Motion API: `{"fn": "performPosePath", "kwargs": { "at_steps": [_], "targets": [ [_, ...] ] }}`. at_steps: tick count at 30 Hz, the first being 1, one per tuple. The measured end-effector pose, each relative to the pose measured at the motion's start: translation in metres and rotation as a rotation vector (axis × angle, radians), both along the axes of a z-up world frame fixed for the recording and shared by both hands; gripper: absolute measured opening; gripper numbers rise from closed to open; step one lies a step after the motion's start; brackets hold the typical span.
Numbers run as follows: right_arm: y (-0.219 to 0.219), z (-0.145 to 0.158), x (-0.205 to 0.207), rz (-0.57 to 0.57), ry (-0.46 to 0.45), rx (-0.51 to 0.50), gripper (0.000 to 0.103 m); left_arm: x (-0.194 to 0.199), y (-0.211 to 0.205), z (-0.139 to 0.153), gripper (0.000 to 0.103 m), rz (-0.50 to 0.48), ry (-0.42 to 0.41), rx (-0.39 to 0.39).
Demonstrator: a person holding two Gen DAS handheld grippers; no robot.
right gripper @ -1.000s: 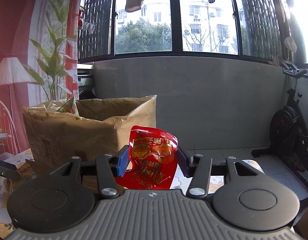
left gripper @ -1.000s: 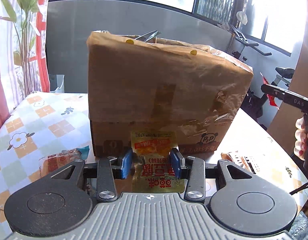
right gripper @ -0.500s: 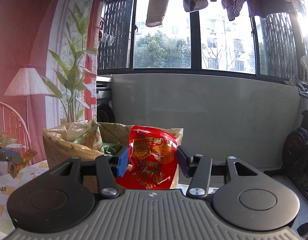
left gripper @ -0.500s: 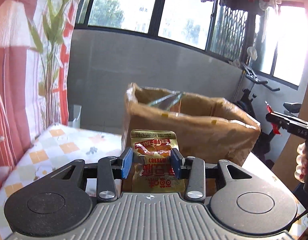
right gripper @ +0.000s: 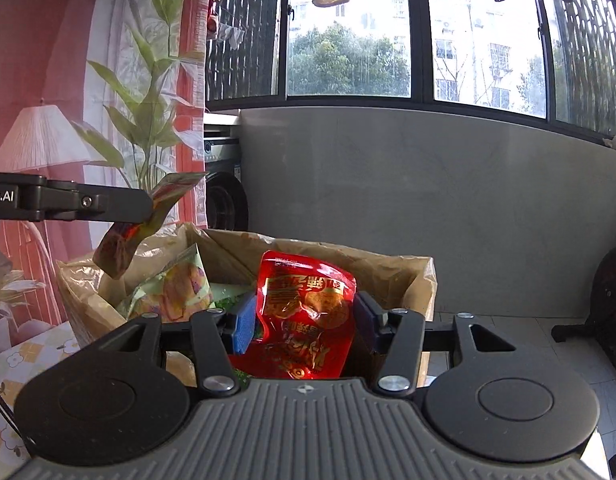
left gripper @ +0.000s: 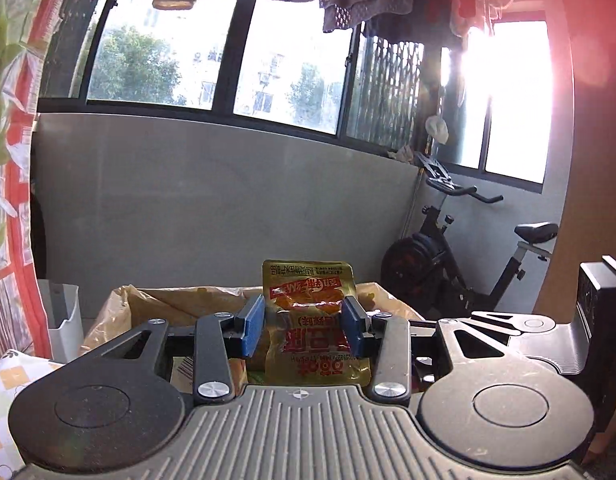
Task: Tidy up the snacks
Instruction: 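Open the left gripper over the box while the right gripper opens to drop the red packet, then withdraw both grippers from the box back toward the remaining snacks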
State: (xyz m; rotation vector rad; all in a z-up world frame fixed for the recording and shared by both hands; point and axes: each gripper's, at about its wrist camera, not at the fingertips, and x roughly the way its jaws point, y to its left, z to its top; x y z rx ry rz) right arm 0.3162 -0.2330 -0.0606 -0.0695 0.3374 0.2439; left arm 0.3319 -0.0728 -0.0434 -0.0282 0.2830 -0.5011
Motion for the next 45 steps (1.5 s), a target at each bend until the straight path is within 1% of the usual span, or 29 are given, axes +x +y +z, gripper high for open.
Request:
{"fn": "performPosePath", "kwargs": {
  "at_steps": [1, 2, 3, 4, 5, 8, 11, 16, 20, 22, 25, 28, 31, 35, 45],
  "targets": [
    [0.001, -0.001, -0.001, -0.014, 0.003, -0.007, 0.058, 0.006, -0.006, -0.007, 0.045, -0.018, 0.018, 0.029],
    [0.0, -0.001, -0.001, -0.019, 0.004, -0.006, 0.058, 0.011, -0.01, -0.012, 0.047, -0.021, 0.032, 0.043],
    [-0.001, -0.001, -0.003, -0.016, 0.005, 0.001, 0.059, 0.014, -0.012, -0.016, 0.054, -0.019, 0.046, 0.051],
    [-0.002, 0.0, -0.006, -0.015, 0.003, 0.005, 0.062, 0.016, -0.012, -0.02, 0.058, -0.014, 0.061, 0.052],
    [-0.003, 0.0, -0.009, -0.017, -0.003, 0.005, 0.062, 0.016, -0.011, -0.022, 0.059, -0.009, 0.07, 0.045],
    [-0.008, 0.003, -0.024, -0.021, -0.023, 0.017, 0.062, 0.017, -0.002, -0.023, 0.059, 0.011, 0.09, 0.021],
    [-0.012, 0.008, -0.041, -0.029, -0.044, 0.045, 0.062, 0.007, 0.018, -0.02, 0.059, 0.04, 0.086, 0.018],
    [-0.021, 0.013, -0.077, -0.037, -0.073, 0.073, 0.062, -0.028, 0.048, -0.014, 0.059, 0.088, 0.081, 0.004],
    [-0.024, 0.006, -0.099, -0.046, -0.057, 0.082, 0.062, -0.056, 0.078, -0.018, 0.059, 0.165, 0.089, -0.001],
    [-0.024, -0.002, -0.111, -0.055, -0.041, 0.093, 0.062, -0.07, 0.094, -0.025, 0.059, 0.216, 0.117, -0.02],
    [-0.021, -0.015, -0.124, -0.062, -0.011, 0.104, 0.062, -0.091, 0.111, -0.036, 0.059, 0.264, 0.162, -0.047],
    [-0.016, -0.026, -0.137, -0.068, 0.023, 0.111, 0.062, -0.111, 0.121, -0.047, 0.059, 0.286, 0.203, -0.061],
    [-0.01, -0.029, -0.151, -0.055, 0.046, 0.099, 0.062, -0.126, 0.131, -0.051, 0.059, 0.299, 0.229, -0.074],
    [-0.004, -0.028, -0.165, -0.052, 0.026, 0.058, 0.062, -0.142, 0.141, -0.051, 0.059, 0.323, 0.215, -0.072],
    [-0.016, -0.037, -0.184, -0.092, 0.036, 0.092, 0.062, -0.16, 0.139, -0.05, 0.059, 0.329, 0.2, -0.053]
  ]
}}
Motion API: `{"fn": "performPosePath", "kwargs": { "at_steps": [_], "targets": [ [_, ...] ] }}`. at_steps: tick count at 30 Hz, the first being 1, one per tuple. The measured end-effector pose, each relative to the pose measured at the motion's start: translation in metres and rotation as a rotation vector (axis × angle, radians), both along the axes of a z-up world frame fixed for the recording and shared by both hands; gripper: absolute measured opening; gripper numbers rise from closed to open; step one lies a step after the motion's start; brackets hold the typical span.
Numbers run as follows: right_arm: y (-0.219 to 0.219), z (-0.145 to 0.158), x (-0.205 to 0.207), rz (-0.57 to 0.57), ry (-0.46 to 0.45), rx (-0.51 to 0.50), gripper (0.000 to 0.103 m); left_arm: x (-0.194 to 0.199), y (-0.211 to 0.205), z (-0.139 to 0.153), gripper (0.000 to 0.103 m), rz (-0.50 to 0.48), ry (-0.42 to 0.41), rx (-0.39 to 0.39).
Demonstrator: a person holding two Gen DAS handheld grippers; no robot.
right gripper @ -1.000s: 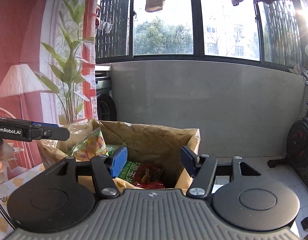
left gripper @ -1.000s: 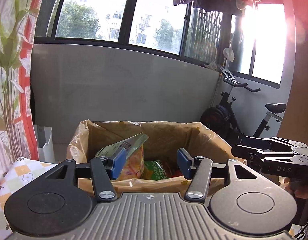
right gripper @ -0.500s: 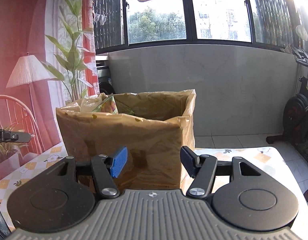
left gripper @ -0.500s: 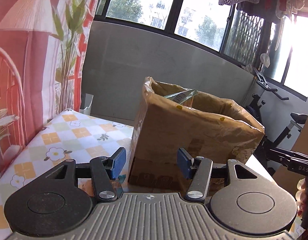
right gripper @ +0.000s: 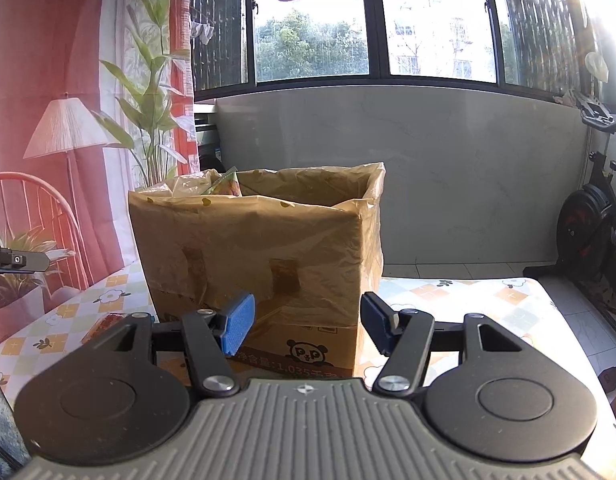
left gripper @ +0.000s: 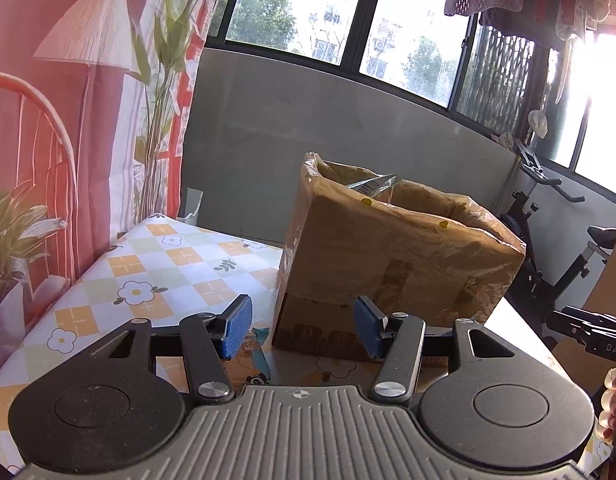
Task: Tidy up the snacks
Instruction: 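Withdraw both grippers from the box back toward the remaining snacks, then close the right gripper on the white cracker packet while left lowers toward the orange bar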
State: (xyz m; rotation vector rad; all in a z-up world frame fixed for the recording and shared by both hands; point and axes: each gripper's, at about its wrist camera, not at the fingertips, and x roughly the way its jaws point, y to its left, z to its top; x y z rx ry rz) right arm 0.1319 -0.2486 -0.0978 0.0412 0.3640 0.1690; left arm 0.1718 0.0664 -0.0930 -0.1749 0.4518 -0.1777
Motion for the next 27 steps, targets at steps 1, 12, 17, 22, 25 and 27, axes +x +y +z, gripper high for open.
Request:
{"fn": "performPosePath", "kwargs": {
  "at_steps": [1, 12, 17, 22, 25, 27],
  "targets": [
    [-0.002, -0.001, -0.001, -0.005, 0.003, 0.0, 0.062, -0.001, -0.001, -0.001, 0.059, -0.002, 0.0, 0.002],
    [-0.036, -0.031, 0.007, -0.084, 0.096, -0.008, 0.062, 0.022, -0.01, -0.025, 0.059, -0.002, 0.066, 0.011],
    [-0.045, -0.06, 0.017, -0.109, 0.209, -0.021, 0.061, 0.042, -0.02, -0.044, 0.059, -0.003, 0.117, 0.021],
    [-0.055, -0.082, 0.028, -0.14, 0.291, -0.017, 0.06, 0.055, -0.026, -0.057, 0.059, -0.017, 0.16, 0.029],
    [-0.058, -0.092, 0.034, -0.15, 0.331, -0.015, 0.06, 0.061, -0.029, -0.063, 0.059, -0.021, 0.184, 0.039],
    [-0.058, -0.096, 0.038, -0.155, 0.35, -0.022, 0.06, 0.063, -0.03, -0.066, 0.059, -0.026, 0.198, 0.042]
  ]
}}
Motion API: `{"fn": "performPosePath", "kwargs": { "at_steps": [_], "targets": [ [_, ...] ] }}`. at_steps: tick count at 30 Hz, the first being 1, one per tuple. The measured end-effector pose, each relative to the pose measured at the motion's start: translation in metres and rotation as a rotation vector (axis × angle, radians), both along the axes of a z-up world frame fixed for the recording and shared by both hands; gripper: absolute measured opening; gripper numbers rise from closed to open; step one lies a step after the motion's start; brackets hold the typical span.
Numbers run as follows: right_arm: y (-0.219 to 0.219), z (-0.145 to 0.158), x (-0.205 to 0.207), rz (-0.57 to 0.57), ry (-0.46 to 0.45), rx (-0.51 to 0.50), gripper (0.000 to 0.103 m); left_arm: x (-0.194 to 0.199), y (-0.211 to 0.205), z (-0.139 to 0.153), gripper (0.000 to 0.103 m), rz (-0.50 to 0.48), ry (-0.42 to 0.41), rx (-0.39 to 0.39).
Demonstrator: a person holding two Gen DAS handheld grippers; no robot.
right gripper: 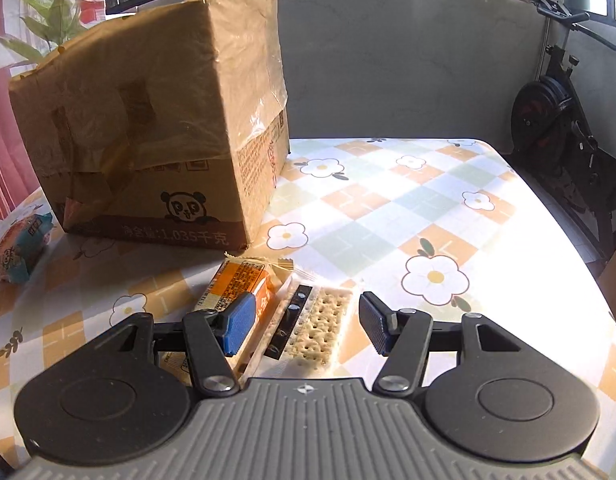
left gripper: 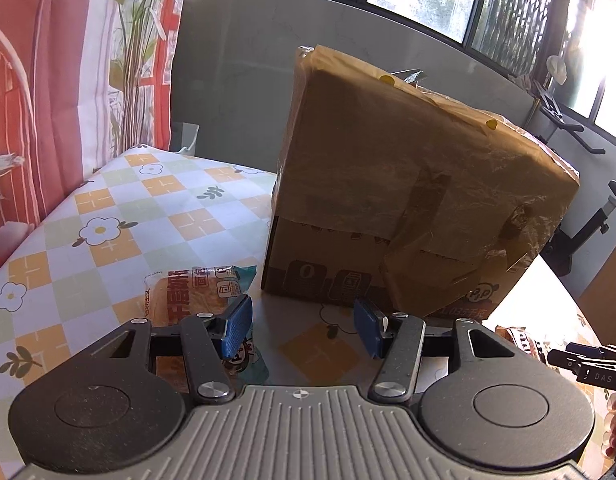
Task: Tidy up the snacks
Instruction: 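Close the right gripper on the white cracker packet while left lowers toward the orange bar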
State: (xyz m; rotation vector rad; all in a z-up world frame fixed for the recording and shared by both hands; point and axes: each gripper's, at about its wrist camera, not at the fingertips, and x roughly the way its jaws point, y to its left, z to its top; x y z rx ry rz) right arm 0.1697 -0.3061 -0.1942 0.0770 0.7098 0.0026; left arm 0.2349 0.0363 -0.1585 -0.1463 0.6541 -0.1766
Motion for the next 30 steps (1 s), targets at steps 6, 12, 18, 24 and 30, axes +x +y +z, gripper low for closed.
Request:
{"fn": "performPosePath", "kwargs": {
  "at_steps": [6, 12, 18, 24, 30],
  "targets": [
    [0.001, -0.007, 0.007, -0.003, 0.039, -0.006, 0.059, 0.007, -0.003, -0.007, 0.059, -0.003, 0.031, 0.005],
    [0.005, -0.015, 0.011, 0.01, 0.066, -0.009, 0.057, 0.01, -0.01, -0.01, 0.059, -0.024, 0.037, 0.005],
    [0.013, -0.017, 0.01, 0.036, 0.067, -0.021, 0.054, 0.009, -0.008, -0.014, 0.059, -0.018, 0.05, 0.007],
    [0.021, -0.016, 0.01, 0.061, 0.067, -0.014, 0.054, 0.007, -0.01, -0.013, 0.059, -0.026, 0.049, 0.004],
    [0.029, -0.016, 0.011, 0.084, 0.068, -0.013, 0.054, 0.004, -0.009, -0.015, 0.059, -0.028, 0.051, 0.004]
  ]
}}
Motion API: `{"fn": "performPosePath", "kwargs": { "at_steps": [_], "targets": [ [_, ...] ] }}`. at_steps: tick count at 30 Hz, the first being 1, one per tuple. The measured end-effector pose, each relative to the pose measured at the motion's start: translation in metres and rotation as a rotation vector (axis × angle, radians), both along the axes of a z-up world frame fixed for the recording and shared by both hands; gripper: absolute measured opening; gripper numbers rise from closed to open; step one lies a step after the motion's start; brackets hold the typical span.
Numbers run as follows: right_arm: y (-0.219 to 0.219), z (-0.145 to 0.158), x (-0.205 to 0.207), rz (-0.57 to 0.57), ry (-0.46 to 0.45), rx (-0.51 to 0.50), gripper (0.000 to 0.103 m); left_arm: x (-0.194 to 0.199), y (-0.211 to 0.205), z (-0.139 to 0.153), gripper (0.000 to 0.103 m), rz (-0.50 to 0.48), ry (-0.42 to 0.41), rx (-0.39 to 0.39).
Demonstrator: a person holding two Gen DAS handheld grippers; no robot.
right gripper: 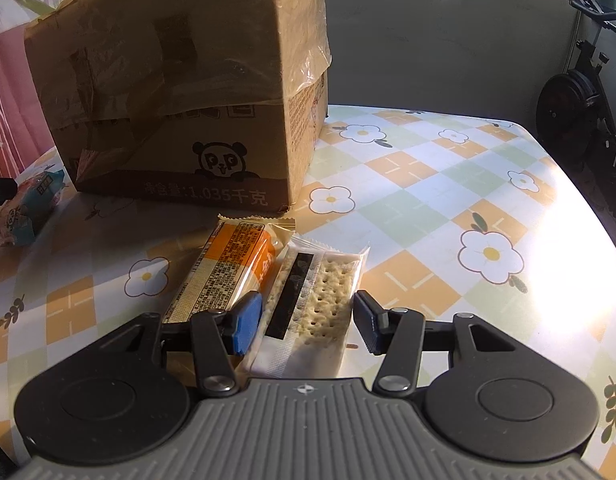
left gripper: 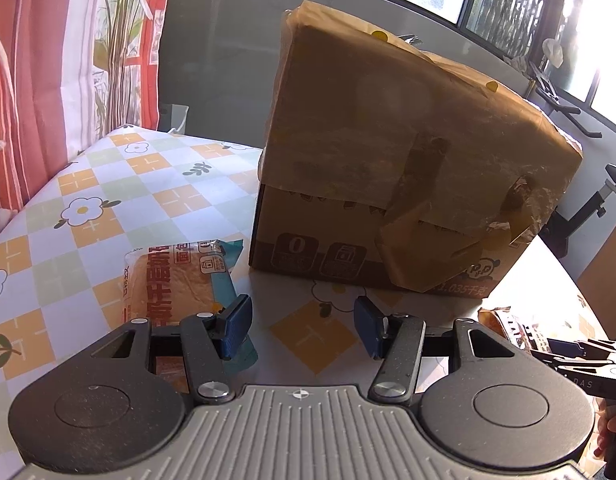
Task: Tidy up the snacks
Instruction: 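Close the right gripper on the white cracker packet while left lowers toward the orange bar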
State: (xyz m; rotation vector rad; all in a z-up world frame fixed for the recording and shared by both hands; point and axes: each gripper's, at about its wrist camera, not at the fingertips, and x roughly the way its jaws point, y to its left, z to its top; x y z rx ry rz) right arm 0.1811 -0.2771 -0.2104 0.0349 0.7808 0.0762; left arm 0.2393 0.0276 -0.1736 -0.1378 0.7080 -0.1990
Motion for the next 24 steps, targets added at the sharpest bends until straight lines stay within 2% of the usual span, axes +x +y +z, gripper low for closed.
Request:
{"fn": "performPosePath", "kwargs": {
  "at_steps": [6, 11, 14, 19, 22, 24],
  "targets": [
    [0.016, 0.001, 0.007, 0.018, 0.02, 0.048, 0.053, 0.0, -0.002, -0.002, 0.059, -0.005, 0.012, -0.002],
    [0.059, 0.001, 0.018, 0.167, 0.019, 0.052, 0.053, 0.0, -0.013, -0.004, 0.059, -0.053, 0.025, -0.012],
    [0.075, -0.003, 0.019, 0.262, 0.008, 0.099, 0.053, -0.002, -0.019, -0.006, 0.059, -0.071, 0.035, -0.013],
    [0.078, -0.009, 0.015, 0.268, -0.032, 0.074, 0.052, -0.005, -0.033, -0.014, 0.059, -0.118, 0.071, -0.018],
    [0.077, -0.009, 0.007, 0.252, -0.078, -0.015, 0.05, -0.005, -0.044, -0.019, 0.059, -0.153, 0.095, -0.029],
    [0.073, -0.009, 0.002, 0.232, -0.097, -0.035, 0.05, -0.005, -0.05, -0.023, 0.059, -0.174, 0.103, -0.042]
  ]
}}
